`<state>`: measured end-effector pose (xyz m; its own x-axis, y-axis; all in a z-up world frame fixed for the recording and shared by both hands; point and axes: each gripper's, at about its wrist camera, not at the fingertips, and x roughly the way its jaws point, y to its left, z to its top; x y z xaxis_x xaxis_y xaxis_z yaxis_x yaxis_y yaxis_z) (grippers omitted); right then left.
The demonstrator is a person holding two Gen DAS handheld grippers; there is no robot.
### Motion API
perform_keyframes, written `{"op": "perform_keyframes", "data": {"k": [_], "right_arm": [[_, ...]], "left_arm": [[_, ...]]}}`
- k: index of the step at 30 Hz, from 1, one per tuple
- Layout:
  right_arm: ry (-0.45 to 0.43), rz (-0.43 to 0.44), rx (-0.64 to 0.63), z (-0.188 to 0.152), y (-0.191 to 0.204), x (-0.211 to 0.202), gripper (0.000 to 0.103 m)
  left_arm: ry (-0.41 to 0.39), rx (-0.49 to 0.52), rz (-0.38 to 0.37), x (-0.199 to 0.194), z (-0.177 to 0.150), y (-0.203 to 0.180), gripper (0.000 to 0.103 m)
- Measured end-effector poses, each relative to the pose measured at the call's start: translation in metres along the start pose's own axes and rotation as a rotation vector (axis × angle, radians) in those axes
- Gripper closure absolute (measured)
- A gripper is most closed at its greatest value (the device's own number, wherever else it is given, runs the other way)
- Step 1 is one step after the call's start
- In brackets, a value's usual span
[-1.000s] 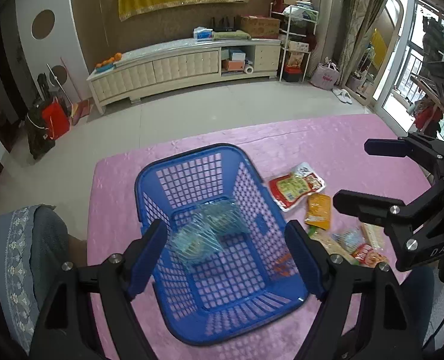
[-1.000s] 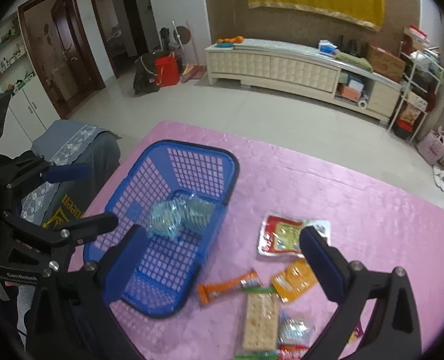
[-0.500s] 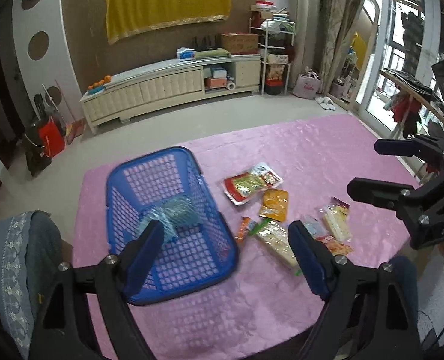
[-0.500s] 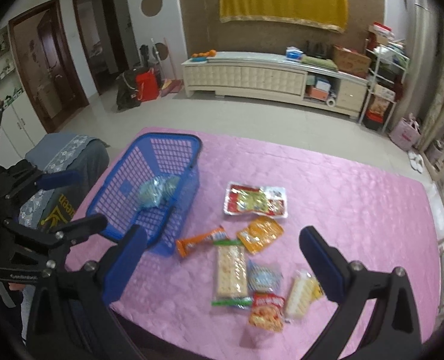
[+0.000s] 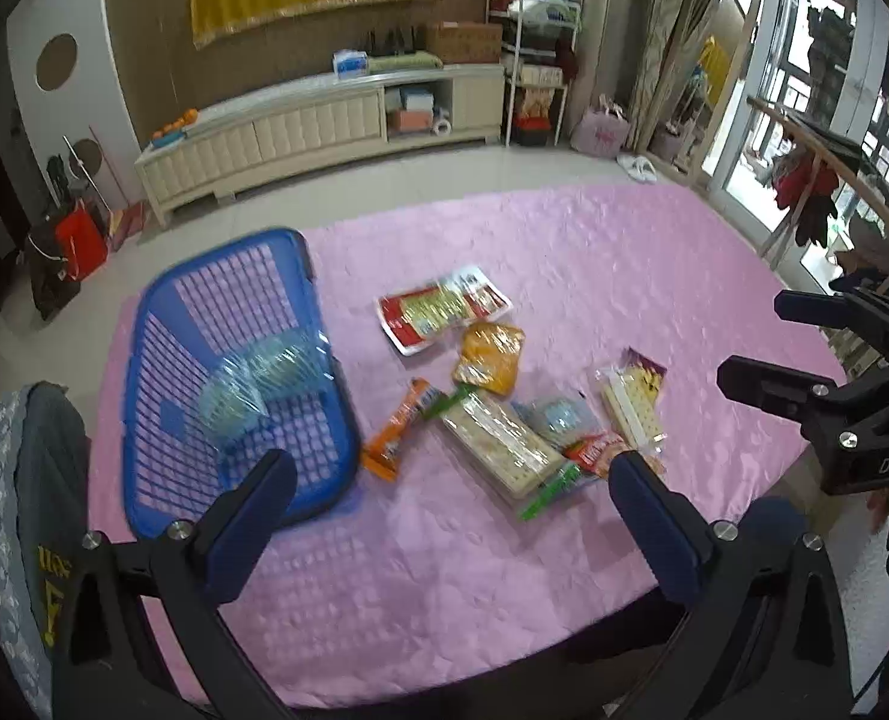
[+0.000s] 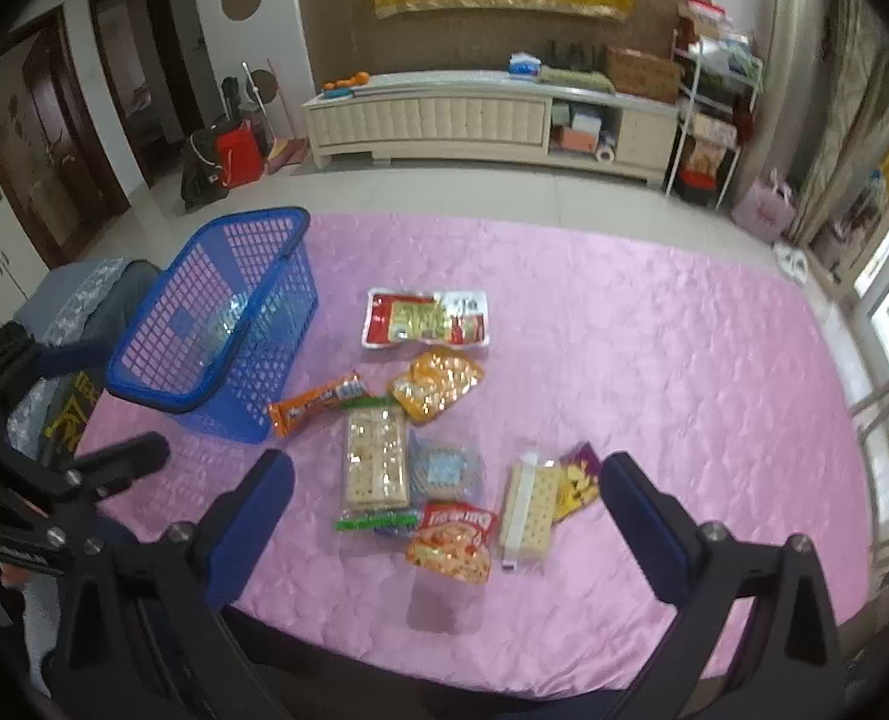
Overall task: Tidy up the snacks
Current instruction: 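Move the left tool to the green-ended cracker pack and close on it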
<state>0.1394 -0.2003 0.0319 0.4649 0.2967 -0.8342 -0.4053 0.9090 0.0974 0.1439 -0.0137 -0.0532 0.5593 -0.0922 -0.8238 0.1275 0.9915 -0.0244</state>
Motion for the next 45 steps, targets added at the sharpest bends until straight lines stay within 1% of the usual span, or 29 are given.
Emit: {"op": "perform_keyframes", "data": {"k": [4,6,9,12,15,22,26,31,34,38,41,45], "right_arm": [[0.058,-0.012,0.017,-0.014,-0.014,0.011,0.0],[0.075,-0.028,0.025,-0.02,-0.021,0.015,0.0],[0.106,-0.039,0.058,-0.027,-0.034,0.023,0.0],[0.136,-0.044,0.084,-0.029,-0.045,0.031,0.0],[0.167,-0.035,0.105,-0.032,-0.055,0.04,0.0],[0.22,-0.002,0.121,-0.031,-0.067,0.065,0.0],[0.238,0.021,0.126,-0.03,-0.071,0.081,0.0],[0.263,0.022,0.15,-0.031,-0.079,0.103,0.0],[0.278,0.024,0.152,-0.032,-0.085,0.116,0.0],[0.288,0.032,0.164,-0.034,-0.091,0.128,0.0],[0.303,0.036,0.168,-0.036,-0.094,0.138,0.0],[0.319,0.044,0.167,-0.037,-0.095,0.149,0.0]], "left_arm": [[0.079,-0.034,-0.01,0.019,-0.005,-0.015,0.0],[0.093,-0.036,-0.028,0.023,-0.006,-0.024,0.0],[0.117,-0.045,-0.01,0.034,-0.006,-0.032,0.0],[0.155,-0.087,-0.026,0.047,-0.002,-0.035,0.0],[0.181,-0.119,-0.048,0.058,0.003,-0.036,0.0],[0.256,-0.149,-0.051,0.093,0.004,-0.045,0.0],[0.293,-0.175,-0.048,0.113,0.005,-0.046,0.0],[0.333,-0.225,-0.046,0.135,0.006,-0.041,0.0],[0.376,-0.26,-0.049,0.154,0.004,-0.037,0.0],[0.411,-0.249,-0.026,0.173,0.0,-0.036,0.0],[0.429,-0.256,-0.021,0.185,-0.002,-0.034,0.0],[0.455,-0.249,0.007,0.201,-0.005,-0.03,0.0]]}}
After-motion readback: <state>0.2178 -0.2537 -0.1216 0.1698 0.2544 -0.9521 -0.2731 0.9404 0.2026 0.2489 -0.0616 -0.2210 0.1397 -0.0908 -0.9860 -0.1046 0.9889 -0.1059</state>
